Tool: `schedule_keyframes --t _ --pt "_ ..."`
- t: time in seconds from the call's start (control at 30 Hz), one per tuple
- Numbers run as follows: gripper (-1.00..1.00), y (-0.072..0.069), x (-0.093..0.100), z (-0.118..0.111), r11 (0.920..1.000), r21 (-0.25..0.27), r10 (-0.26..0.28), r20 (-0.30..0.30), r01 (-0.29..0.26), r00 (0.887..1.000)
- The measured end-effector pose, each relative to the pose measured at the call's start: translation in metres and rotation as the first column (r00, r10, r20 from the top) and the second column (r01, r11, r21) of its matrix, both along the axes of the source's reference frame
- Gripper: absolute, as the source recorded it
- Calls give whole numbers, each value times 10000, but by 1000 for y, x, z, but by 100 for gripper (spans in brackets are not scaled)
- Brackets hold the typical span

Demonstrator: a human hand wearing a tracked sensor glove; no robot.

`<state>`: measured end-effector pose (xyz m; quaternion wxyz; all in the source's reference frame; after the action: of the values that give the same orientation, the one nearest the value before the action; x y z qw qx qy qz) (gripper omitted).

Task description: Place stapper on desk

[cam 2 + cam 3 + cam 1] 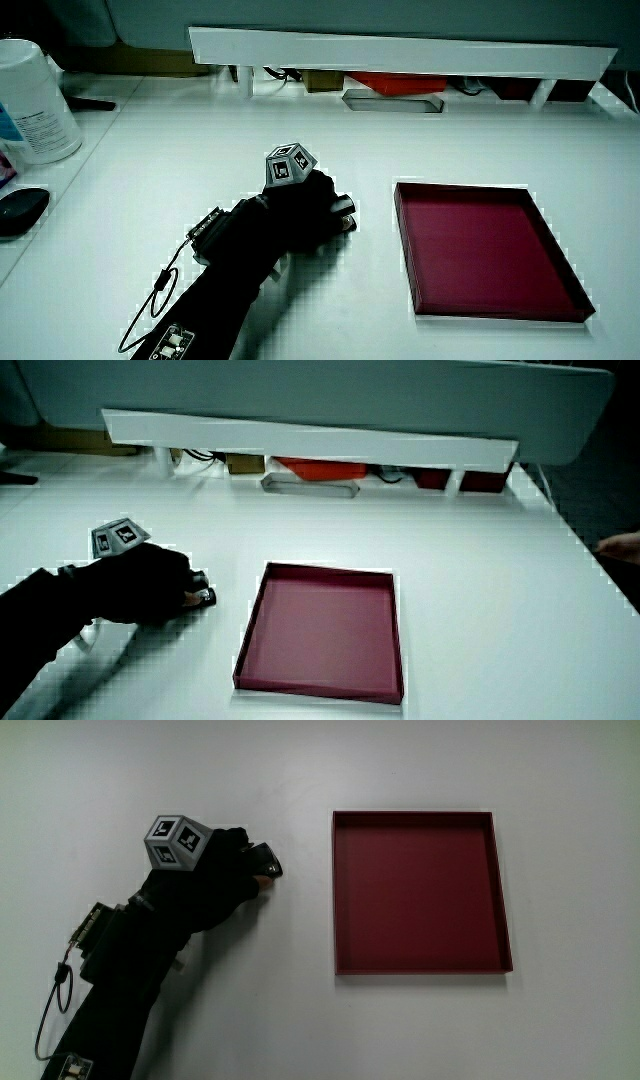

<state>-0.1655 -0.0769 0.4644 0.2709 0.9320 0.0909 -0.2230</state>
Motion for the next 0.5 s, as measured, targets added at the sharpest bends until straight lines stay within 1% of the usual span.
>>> schedule_keyframes --t 0.03,0.07,0.1,0.13,0.17,0.2,0.23,0.27,0.3,0.33,0.37,0.4,0.43,0.47,0.5 --pt "-50 1 -2 -1 9996 -254 -116 -37 115 9999" --pt "-58 3 -5 0 9990 -347 -280 -43 278 9996" --pt "-67 5 -7 -2 9987 -440 -271 -13 270 9996" --pt "-75 7 -11 -2 9984 -452 -341 -242 330 9991" --pt "-83 9 -12 -11 9997 -228 -27 -122 24 9999" --pt "-92 12 -13 -18 9972 -701 -276 -136 266 9995" --pt "-100 14 -16 -21 9981 -600 -171 -267 155 9995" --pt "-100 18 -20 -25 9962 -822 -326 -298 301 9990" --pt "-100 21 -23 -30 9978 -661 -118 -348 95 9993" --pt "-100 25 -23 -42 9967 -810 -74 32 76 10000" --pt "-100 29 -25 -48 9952 -979 -22 465 67 9989" --pt "-100 32 -30 -46 9980 -625 148 306 -128 9994" --pt "-100 37 -29 -57 9974 -627 406 615 -367 9973" --pt "-100 40 -30 -62 9972 -231 726 560 -714 9958" --pt "-100 44 -33 -63 9972 -602 496 706 -454 9963"
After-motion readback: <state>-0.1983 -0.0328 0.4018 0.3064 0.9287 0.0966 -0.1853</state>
